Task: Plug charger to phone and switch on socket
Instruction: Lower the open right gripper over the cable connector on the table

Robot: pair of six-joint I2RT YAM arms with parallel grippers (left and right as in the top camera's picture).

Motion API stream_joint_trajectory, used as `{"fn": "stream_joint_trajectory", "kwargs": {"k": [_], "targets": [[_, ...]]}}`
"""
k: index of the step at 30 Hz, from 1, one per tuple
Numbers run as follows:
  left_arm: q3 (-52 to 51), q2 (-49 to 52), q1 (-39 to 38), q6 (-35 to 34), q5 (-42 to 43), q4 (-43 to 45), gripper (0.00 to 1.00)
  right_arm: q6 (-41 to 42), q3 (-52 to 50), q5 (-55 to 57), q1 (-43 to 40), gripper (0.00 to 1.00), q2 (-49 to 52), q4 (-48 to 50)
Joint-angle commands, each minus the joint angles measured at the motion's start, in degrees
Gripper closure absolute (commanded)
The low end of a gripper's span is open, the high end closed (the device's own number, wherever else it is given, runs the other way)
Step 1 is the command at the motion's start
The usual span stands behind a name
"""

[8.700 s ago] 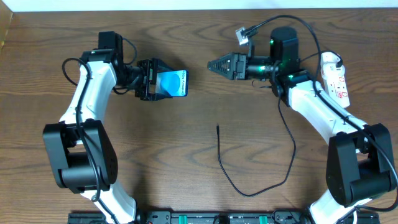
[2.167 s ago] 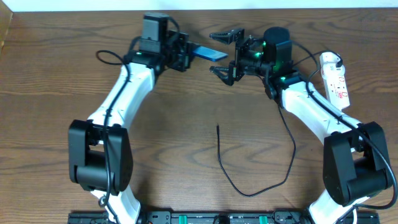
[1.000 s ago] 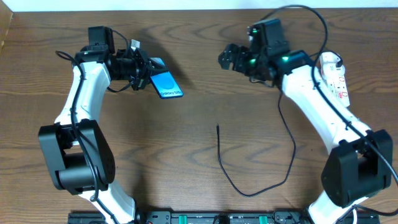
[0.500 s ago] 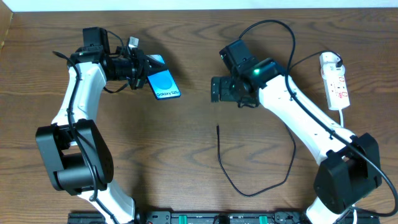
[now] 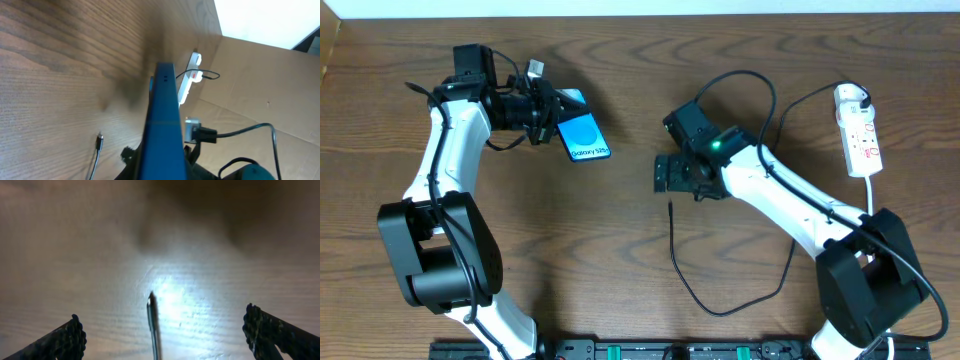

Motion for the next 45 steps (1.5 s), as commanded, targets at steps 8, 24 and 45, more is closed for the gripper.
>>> {"fn": "stream_joint_trajectory", "kwargs": {"k": [8, 24, 45], "targets": [[0.4, -1.3, 0.2, 1.2, 2.6, -1.0, 0.92, 1.8, -1.3, 1.3, 4.3, 0.03, 1.9, 0.5], [0.3, -1.3, 0.2, 1.6, 2.6, -1.4, 0.92, 2.2, -1.2, 1.0, 5.2, 0.04, 6.1, -1.0], [0.3, -1.3, 0.2, 1.6, 2.6, -1.4, 0.93, 5.3, -1.2, 1.1, 6.5, 0.07, 6.2, -2.1]]}}
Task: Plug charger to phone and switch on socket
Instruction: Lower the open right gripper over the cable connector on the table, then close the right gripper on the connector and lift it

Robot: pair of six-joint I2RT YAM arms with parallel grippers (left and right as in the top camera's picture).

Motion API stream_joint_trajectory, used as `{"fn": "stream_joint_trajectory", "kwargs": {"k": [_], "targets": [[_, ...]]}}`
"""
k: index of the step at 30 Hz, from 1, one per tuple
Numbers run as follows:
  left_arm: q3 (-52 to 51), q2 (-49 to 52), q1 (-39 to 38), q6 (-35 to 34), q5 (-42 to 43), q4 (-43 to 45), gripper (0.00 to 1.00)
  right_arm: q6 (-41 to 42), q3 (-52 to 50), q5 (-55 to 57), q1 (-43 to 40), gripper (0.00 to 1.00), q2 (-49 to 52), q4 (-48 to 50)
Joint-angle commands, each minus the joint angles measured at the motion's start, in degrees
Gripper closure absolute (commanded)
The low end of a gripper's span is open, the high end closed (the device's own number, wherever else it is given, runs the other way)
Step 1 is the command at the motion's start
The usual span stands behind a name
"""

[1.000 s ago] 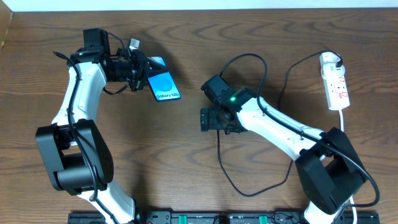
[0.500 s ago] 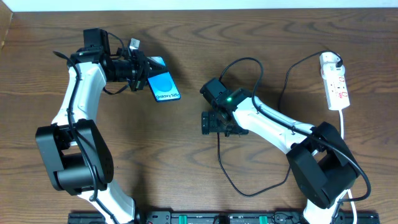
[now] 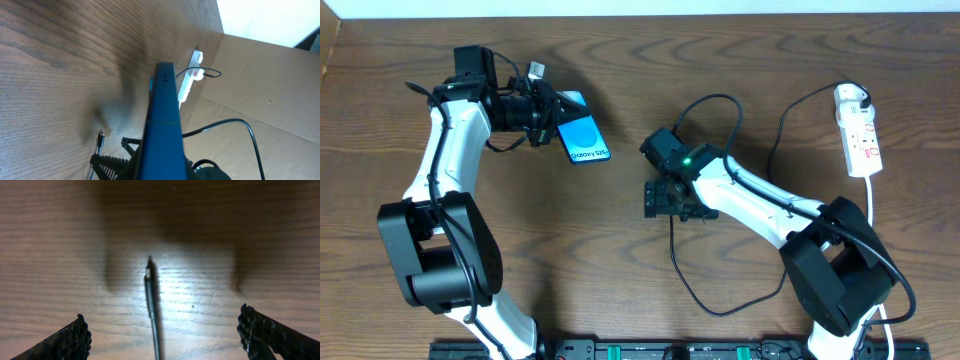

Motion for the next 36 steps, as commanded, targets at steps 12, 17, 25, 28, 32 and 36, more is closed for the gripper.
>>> {"fn": "stream_joint_trajectory", "kwargs": {"k": [12, 17, 25, 28, 32, 36], "targets": [[0.3, -1.3, 0.2, 0.5, 2.6, 0.1, 0.92, 2.2, 3.6, 0.0, 0.9, 0.09, 5.8, -3.8], [0.3, -1.3, 0.2, 0.5, 2.6, 0.1, 0.93, 1.8, 6.7, 0.1, 1.4, 0.11, 7.9, -6.5], [0.3, -1.3, 0.2, 0.5, 2.6, 0.1, 0.93, 1.9, 6.8, 1.6, 2.0, 0.36, 7.9, -6.4], [0.3, -1.3, 0.2, 0.5, 2.6, 0.1, 0.93, 1.8, 6.8, 1.6, 2.0, 0.63, 7.9, -6.4], [0.3, -1.3, 0.2, 0.5, 2.6, 0.1, 0.93, 1.8, 6.8, 1.6, 2.0, 0.81, 7.9, -6.3], [0.3, -1.3, 0.2, 0.5, 2.0, 0.1, 0.93, 1.8, 6.8, 1.6, 2.0, 0.90, 7.9, -5.8]]}}
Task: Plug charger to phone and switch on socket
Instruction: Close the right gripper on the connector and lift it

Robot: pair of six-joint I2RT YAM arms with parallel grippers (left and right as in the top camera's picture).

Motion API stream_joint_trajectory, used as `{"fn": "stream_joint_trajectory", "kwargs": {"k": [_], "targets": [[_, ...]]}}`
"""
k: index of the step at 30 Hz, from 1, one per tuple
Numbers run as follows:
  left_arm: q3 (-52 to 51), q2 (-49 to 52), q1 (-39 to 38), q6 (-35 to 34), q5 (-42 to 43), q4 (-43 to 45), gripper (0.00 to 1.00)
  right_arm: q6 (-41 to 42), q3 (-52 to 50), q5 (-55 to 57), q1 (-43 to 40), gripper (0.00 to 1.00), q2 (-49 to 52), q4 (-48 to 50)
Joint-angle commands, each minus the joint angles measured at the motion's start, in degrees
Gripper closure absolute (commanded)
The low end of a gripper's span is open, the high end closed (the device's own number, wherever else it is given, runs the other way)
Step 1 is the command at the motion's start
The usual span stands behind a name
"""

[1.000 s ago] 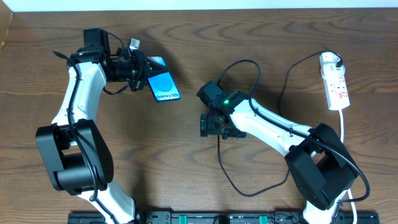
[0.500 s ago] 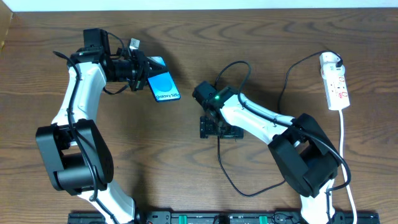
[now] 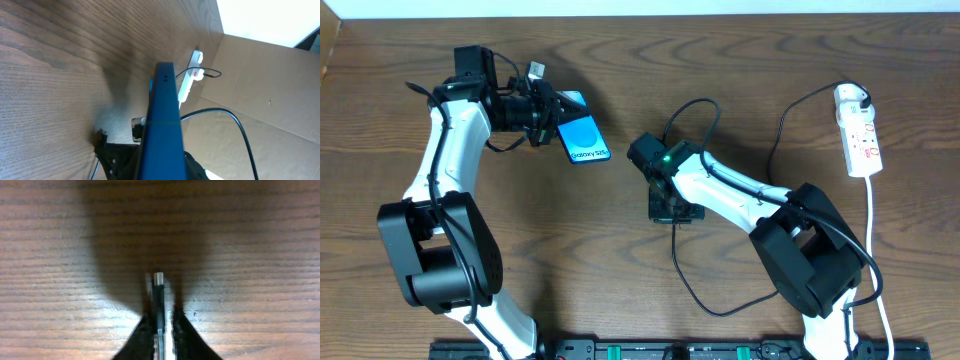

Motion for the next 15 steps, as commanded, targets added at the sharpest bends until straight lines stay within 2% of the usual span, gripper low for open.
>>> {"fn": "stream_joint_trajectory", "kwargs": {"k": [1, 15], "targets": [[0.3, -1.3, 0.2, 0.5, 2.0, 0.0, 0.93, 0.3, 1.0, 0.2, 0.4, 0.90, 0.4, 0.5], [0.3, -1.3, 0.2, 0.5, 2.0, 0.0, 0.93, -2.4, 1.0, 0.2, -0.9, 0.99, 0.4, 0.9]]}}
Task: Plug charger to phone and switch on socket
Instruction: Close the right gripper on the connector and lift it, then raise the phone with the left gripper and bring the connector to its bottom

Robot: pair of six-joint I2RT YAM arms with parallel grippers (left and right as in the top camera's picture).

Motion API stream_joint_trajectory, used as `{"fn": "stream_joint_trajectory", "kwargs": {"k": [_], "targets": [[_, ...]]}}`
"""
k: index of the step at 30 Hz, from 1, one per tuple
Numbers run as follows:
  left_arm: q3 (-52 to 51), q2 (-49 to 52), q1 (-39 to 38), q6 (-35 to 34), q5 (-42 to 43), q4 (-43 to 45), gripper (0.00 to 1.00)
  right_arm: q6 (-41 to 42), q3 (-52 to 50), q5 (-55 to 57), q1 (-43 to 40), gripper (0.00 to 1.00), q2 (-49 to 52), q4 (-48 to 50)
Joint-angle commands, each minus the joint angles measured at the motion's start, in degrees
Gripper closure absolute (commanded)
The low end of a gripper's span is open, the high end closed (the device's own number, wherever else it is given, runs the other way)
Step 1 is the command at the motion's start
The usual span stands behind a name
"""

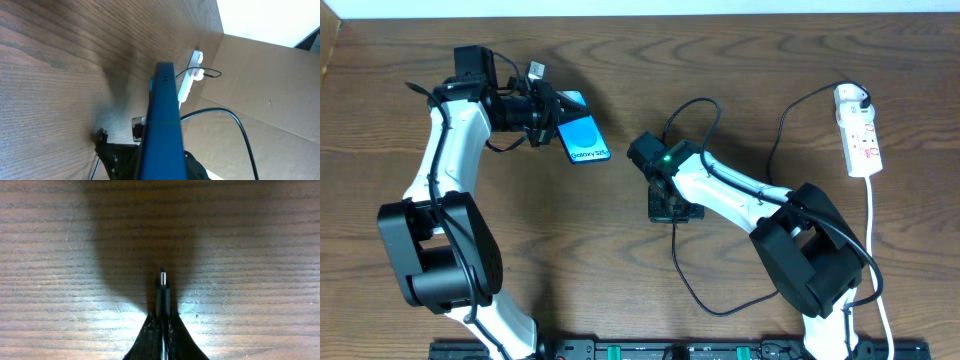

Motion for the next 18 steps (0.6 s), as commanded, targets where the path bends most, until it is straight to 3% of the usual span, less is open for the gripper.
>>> {"fn": "stream_joint_trajectory", "kwargs": {"k": [1, 9, 14, 18], "targets": [[0.3, -1.3, 0.2, 0.5, 2.1, 0.0, 0.93, -2.2, 1.0, 0.0, -1.2, 0.99, 0.4, 0.6], [0.3, -1.3, 0.2, 0.5, 2.1, 0.0, 0.93, -9.8, 1.0, -8.3, -7.1, 0.99, 0.4, 4.2], [0.3, -1.3, 0.2, -0.6, 3.8, 1.7, 0.93, -22.2, 1.0, -28.1, -11.8, 0.99, 0.4, 13.3], [0.3, -1.3, 0.2, -1.6, 10.3, 8.2, 0.93, -28.9, 1.0, -45.1, -15.0, 0.99, 0.4, 20.4]]}}
